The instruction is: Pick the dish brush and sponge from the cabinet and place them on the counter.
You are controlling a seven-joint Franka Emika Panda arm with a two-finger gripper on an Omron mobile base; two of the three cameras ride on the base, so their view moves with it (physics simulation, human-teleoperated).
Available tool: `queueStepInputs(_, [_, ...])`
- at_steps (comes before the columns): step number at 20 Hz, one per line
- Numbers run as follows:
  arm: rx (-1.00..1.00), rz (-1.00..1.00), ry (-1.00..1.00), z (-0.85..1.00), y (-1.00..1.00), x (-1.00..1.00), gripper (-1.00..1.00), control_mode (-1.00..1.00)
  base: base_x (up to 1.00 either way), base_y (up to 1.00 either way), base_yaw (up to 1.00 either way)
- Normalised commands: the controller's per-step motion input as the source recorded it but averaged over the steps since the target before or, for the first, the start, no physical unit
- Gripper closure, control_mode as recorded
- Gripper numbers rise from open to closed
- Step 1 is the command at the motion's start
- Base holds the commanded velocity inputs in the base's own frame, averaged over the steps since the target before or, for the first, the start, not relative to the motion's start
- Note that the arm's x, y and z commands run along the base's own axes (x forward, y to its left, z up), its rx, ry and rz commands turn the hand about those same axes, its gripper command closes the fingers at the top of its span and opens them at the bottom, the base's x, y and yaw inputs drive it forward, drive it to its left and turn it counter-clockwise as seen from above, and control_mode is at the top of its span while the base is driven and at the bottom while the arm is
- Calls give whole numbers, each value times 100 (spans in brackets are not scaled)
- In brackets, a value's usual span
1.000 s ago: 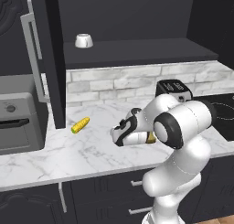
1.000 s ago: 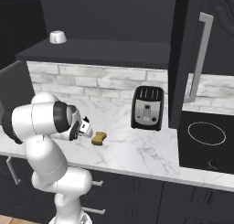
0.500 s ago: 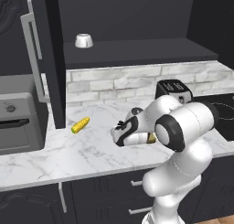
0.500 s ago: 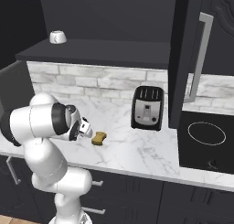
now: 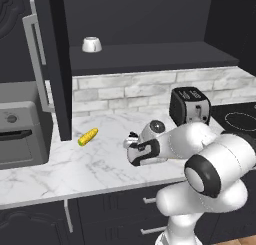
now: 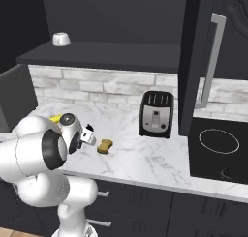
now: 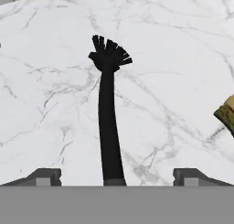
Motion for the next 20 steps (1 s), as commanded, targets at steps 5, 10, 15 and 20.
queueStepInputs(5, [2, 0, -3, 65, -14, -49, -100, -100, 0, 0, 0])
queueStepInputs(10, [3, 0, -1, 76, -21, -62, -100, -100, 0, 0, 0])
queueStepInputs(15, [1, 0, 0, 49, -20, -80, -100, -100, 0, 0, 0])
queueStepInputs(20, [0, 0, 0, 37, -10, -83, -100, -100, 0, 0, 0])
